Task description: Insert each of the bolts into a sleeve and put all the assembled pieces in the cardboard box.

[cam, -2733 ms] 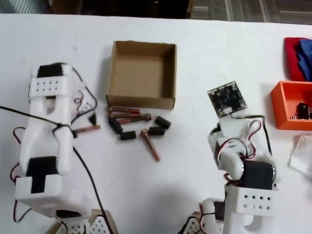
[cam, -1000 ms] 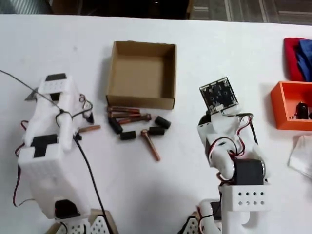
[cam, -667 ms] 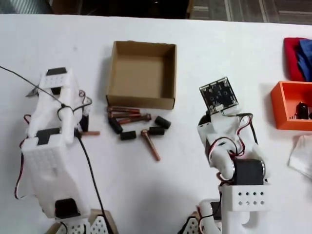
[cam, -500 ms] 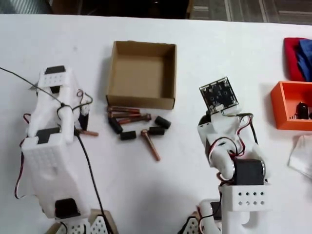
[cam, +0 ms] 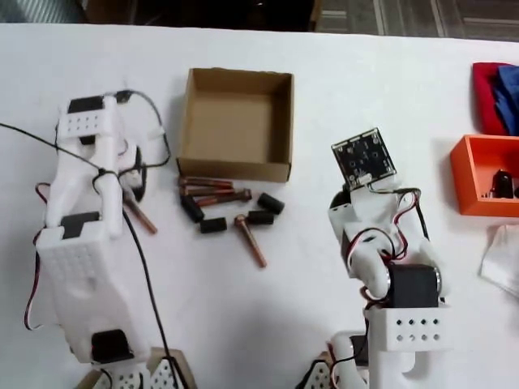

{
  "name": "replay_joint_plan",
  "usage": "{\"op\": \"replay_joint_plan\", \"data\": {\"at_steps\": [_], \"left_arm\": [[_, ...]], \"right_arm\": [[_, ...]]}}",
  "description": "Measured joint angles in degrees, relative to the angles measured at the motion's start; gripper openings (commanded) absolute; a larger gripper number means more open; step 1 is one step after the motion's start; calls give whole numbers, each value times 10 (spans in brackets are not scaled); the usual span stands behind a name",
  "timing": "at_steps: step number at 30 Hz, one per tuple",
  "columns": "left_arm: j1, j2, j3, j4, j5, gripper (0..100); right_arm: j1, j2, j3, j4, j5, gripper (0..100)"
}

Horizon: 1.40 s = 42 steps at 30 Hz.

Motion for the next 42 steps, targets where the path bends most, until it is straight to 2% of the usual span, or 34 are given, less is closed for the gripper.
{"op": "replay_joint_plan", "data": {"at_steps": [3,7,10,16,20,28,33,37,42], "left_arm": [[0,0,-28,0,-40,112],[0,0,-35,17,-20,113],[0,0,-39,38,51,111],[0,4,-39,44,275,110],[0,13,-38,44,324,114],[0,74,-30,38,329,159],[-2,91,-30,18,330,129],[-1,103,-30,-10,330,15],[7,108,-30,-22,276,26]], "right_arm": [[0,0,0,0,0,23],[0,0,0,0,0,23],[0,0,0,0,0,23],[0,0,0,0,0,23],[0,0,0,0,0,23],[0,0,0,0,0,23],[0,0,0,0,0,23],[0,0,0,0,0,23],[0,0,0,0,0,23]]}}
